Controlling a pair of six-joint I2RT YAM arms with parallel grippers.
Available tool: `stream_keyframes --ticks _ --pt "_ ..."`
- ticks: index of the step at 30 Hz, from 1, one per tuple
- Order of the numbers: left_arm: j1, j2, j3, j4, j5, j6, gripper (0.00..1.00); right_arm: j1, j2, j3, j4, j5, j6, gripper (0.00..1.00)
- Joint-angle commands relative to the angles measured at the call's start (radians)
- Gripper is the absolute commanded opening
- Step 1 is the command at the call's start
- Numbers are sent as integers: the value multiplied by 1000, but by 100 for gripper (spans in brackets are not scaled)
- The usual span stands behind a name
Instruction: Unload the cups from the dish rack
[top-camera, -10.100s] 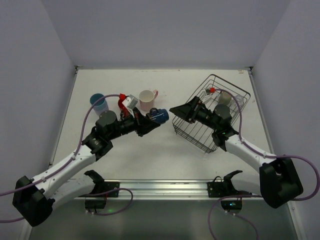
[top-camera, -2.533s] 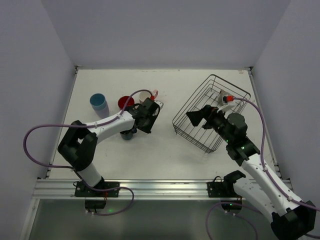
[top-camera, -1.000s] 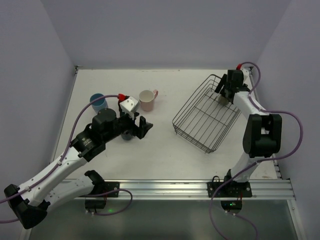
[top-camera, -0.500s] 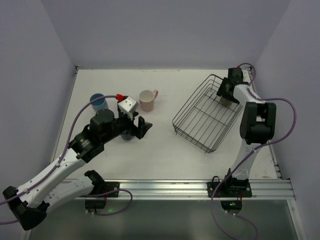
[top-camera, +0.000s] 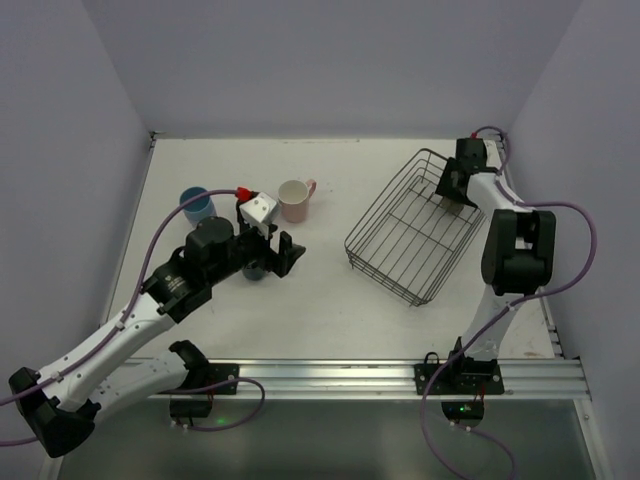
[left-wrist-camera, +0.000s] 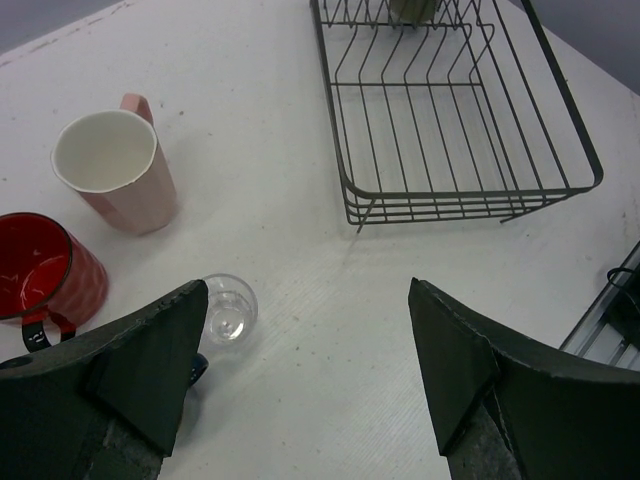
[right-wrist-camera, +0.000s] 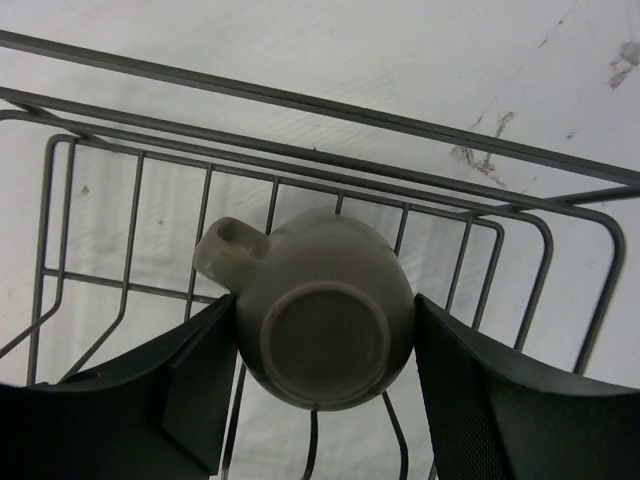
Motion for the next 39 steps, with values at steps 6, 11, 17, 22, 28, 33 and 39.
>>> stream_keyframes --ticks 6,11,17,22,28,33,39 --pt "-4 37 3 44 -6 14 85 34 -373 -144 227 -38 -7 31" --pt "-4 49 12 61 5 6 85 94 -557 -237 267 -123 56 31" --pt "-4 46 32 104 57 -77 83 174 -791 -431 321 -279 165 30" --pt "-4 68 26 199 153 -180 72 247 -962 -615 452 -503 313 27" --pt "-4 143 -61 461 344 -377 63 279 -1073 -813 684 -739 537 24" --pt "-5 206 -107 604 411 -505 60 342 -1097 -908 839 -836 654 23" --pt "-14 284 -126 785 477 -626 59 425 -1071 -956 985 -839 726 23"
